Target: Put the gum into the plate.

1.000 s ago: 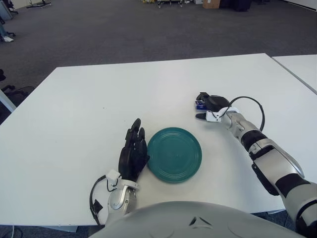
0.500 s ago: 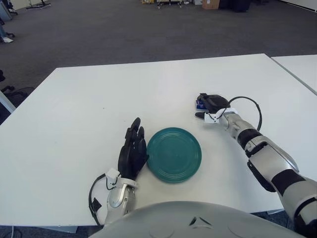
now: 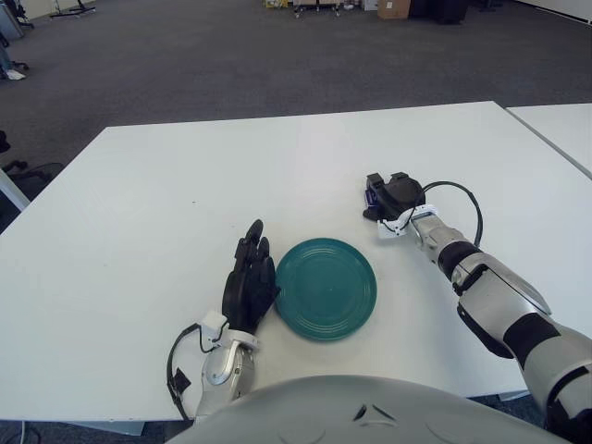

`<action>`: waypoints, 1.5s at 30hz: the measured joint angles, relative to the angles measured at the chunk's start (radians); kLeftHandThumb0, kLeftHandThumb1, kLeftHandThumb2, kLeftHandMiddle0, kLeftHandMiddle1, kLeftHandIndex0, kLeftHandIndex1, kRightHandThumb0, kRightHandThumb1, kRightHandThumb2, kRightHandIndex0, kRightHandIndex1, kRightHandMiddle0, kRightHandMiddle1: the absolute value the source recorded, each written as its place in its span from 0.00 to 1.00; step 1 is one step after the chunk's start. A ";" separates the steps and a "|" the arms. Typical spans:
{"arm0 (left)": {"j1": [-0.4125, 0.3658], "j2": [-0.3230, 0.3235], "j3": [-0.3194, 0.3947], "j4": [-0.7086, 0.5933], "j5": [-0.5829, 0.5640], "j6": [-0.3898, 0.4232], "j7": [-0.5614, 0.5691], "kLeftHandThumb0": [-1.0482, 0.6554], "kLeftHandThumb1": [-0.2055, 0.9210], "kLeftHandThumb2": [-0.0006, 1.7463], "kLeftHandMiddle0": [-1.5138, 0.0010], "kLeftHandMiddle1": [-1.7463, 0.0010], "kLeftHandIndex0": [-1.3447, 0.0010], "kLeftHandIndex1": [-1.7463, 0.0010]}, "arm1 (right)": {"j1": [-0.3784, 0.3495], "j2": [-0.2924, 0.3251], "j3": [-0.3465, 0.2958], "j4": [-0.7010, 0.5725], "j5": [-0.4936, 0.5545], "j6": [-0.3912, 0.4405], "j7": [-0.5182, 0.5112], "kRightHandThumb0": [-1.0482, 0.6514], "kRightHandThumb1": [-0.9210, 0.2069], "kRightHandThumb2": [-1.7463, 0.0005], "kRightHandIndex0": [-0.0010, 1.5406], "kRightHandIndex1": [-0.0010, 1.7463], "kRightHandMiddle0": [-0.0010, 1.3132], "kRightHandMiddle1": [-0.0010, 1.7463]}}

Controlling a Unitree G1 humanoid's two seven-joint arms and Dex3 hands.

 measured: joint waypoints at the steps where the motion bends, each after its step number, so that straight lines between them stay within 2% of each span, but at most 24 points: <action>1: 0.004 -0.003 -0.001 -0.004 -0.001 0.000 0.000 0.12 1.00 0.33 0.97 0.99 1.00 0.77 | 0.000 0.001 0.005 0.002 -0.002 0.002 -0.011 0.20 0.00 0.48 0.43 0.99 0.25 0.99; 8: 0.027 -0.021 -0.005 -0.012 -0.021 -0.022 0.001 0.12 1.00 0.30 0.92 0.99 1.00 0.62 | 0.003 0.011 0.017 0.013 -0.005 0.008 -0.065 0.26 0.00 0.46 0.53 1.00 0.42 1.00; 9: 0.028 -0.021 -0.005 -0.012 -0.025 -0.022 0.001 0.12 1.00 0.30 0.91 0.99 1.00 0.61 | 0.005 0.011 0.016 0.013 -0.003 0.008 -0.071 0.26 0.00 0.46 0.54 1.00 0.43 1.00; 10: 0.028 -0.021 -0.005 -0.012 -0.031 -0.023 0.001 0.12 1.00 0.28 0.90 0.99 1.00 0.55 | 0.006 0.011 0.014 0.013 -0.001 0.008 -0.078 0.27 0.00 0.47 0.56 1.00 0.45 1.00; 12: 0.031 -0.021 -0.005 -0.012 -0.042 -0.025 0.002 0.13 1.00 0.27 0.89 0.99 1.00 0.49 | 0.009 0.011 0.011 0.013 0.005 0.006 -0.091 0.28 0.00 0.48 0.59 1.00 0.47 1.00; 15: 0.034 -0.021 -0.005 -0.012 -0.053 -0.026 0.007 0.13 1.00 0.24 0.87 0.99 1.00 0.45 | 0.014 0.011 0.006 0.014 0.010 0.003 -0.109 0.30 0.00 0.50 0.61 1.00 0.50 1.00; 20: 0.036 -0.021 -0.011 -0.012 -0.066 -0.031 0.018 0.11 1.00 0.23 0.86 0.99 1.00 0.44 | 0.023 0.009 -0.002 0.015 0.013 -0.003 -0.148 0.32 0.00 0.52 0.66 1.00 0.54 1.00; 29: 0.036 -0.021 -0.021 -0.015 -0.070 -0.033 0.038 0.12 1.00 0.23 0.87 0.99 0.99 0.45 | 0.037 0.000 -0.012 0.017 0.016 -0.024 -0.217 0.33 0.00 0.54 0.69 1.00 0.57 1.00; 33: 0.036 -0.021 -0.023 -0.018 -0.070 -0.033 0.045 0.12 1.00 0.23 0.87 1.00 0.99 0.45 | 0.035 0.003 -0.033 0.019 0.038 -0.035 -0.227 0.34 0.00 0.56 0.71 1.00 0.61 1.00; 38: 0.037 -0.021 -0.023 -0.021 -0.067 -0.035 0.049 0.12 1.00 0.24 0.87 1.00 0.99 0.44 | 0.032 0.024 -0.090 0.017 0.085 -0.062 -0.253 0.34 0.00 0.58 0.74 1.00 0.66 1.00; 41: 0.037 -0.020 -0.025 -0.024 -0.056 -0.036 0.052 0.11 1.00 0.25 0.88 1.00 1.00 0.49 | 0.035 0.020 -0.107 -0.003 0.091 -0.103 -0.261 0.33 0.00 0.60 0.77 1.00 0.70 1.00; 45: 0.037 -0.020 -0.025 -0.026 -0.037 -0.035 0.055 0.11 1.00 0.27 0.89 1.00 1.00 0.56 | 0.044 0.004 -0.120 -0.092 0.091 -0.170 -0.274 0.33 0.00 0.61 0.79 1.00 0.72 1.00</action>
